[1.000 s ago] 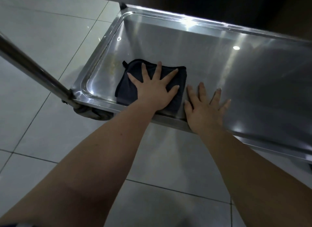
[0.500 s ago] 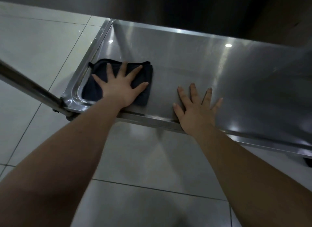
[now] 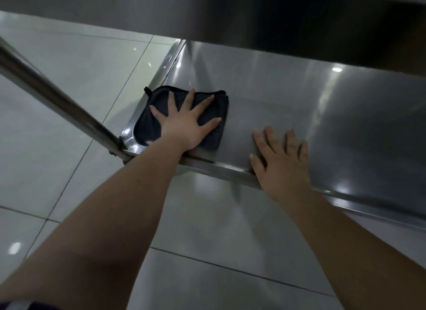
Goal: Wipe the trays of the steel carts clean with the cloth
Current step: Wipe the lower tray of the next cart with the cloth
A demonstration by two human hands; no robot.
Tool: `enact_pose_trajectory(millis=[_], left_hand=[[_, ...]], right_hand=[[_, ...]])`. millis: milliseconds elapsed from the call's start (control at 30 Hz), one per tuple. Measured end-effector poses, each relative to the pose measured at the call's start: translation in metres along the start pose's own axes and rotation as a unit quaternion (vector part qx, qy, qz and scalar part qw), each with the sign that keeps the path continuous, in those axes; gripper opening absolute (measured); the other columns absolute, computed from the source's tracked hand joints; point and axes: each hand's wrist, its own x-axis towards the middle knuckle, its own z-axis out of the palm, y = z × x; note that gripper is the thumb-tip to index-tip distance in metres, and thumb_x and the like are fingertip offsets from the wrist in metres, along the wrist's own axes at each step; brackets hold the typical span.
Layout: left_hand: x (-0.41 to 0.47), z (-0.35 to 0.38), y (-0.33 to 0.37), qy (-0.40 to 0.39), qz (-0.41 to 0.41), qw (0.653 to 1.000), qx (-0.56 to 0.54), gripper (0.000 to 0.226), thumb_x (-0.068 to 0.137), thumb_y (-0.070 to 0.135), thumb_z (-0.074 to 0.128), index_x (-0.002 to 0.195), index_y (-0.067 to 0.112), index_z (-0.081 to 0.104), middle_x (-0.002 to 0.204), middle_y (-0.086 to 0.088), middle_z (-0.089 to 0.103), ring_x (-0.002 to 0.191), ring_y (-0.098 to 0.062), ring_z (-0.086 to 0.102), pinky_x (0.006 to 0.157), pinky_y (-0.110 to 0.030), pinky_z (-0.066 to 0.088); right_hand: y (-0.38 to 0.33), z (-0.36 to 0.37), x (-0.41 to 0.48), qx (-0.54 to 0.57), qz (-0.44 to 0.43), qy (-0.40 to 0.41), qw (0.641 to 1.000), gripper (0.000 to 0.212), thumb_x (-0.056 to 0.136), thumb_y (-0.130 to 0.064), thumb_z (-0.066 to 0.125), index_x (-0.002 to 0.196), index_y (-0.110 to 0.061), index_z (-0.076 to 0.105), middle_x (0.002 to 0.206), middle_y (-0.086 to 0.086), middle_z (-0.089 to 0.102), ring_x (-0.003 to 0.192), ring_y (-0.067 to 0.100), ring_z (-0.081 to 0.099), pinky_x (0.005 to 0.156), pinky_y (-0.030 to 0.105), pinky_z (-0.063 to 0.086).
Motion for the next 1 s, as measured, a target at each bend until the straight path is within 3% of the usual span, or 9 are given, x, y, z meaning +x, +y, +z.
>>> enact_pose_trajectory(millis=[300, 667, 1000], left_hand=[[0.041, -0.011, -0.018, -0.002, 0.008, 1.0, 0.013, 0.071, 0.074, 0.09, 0.011, 0.14, 0.067, 0.0, 0.164, 0.009, -0.004, 0.148, -0.035, -0.012, 0.102, -0.076, -0.014], [-0.01, 0.0, -0.051, -0.009, 0.013, 0.999, 0.043, 0.073, 0.066, 0.093, -0.007, 0.134, 0.068, -0.021, 0.163, -0.001, -0.012, 0.148, -0.036, -0.012, 0.104, -0.074, -0.011], [-0.033, 0.001, -0.029, -0.043, -0.001, 0.999, 0.02, 0.076, 0.067, 0.091, -0.003, 0.136, 0.065, -0.02, 0.162, -0.005, -0.019, 0.144, -0.042, -0.021, 0.103, -0.077, -0.012]], right_hand=[[-0.01, 0.0, 0.004, -0.014, 0.01, -0.008, 1.0, 0.066, 0.091, -0.061, 0.006, 0.153, -0.043, -0.005, 0.164, -0.012, -0.004, 0.149, 0.035, -0.008, 0.117, 0.058, -0.005], [-0.009, -0.001, 0.007, 0.007, 0.015, 0.0, 1.0, 0.067, 0.09, -0.063, 0.01, 0.153, -0.045, 0.001, 0.164, -0.013, -0.001, 0.15, 0.032, -0.006, 0.118, 0.056, -0.006], [-0.016, -0.001, 0.002, -0.023, 0.017, -0.003, 1.0, 0.065, 0.093, -0.058, 0.009, 0.154, -0.039, -0.004, 0.164, -0.007, -0.004, 0.148, 0.039, -0.008, 0.116, 0.061, -0.006]])
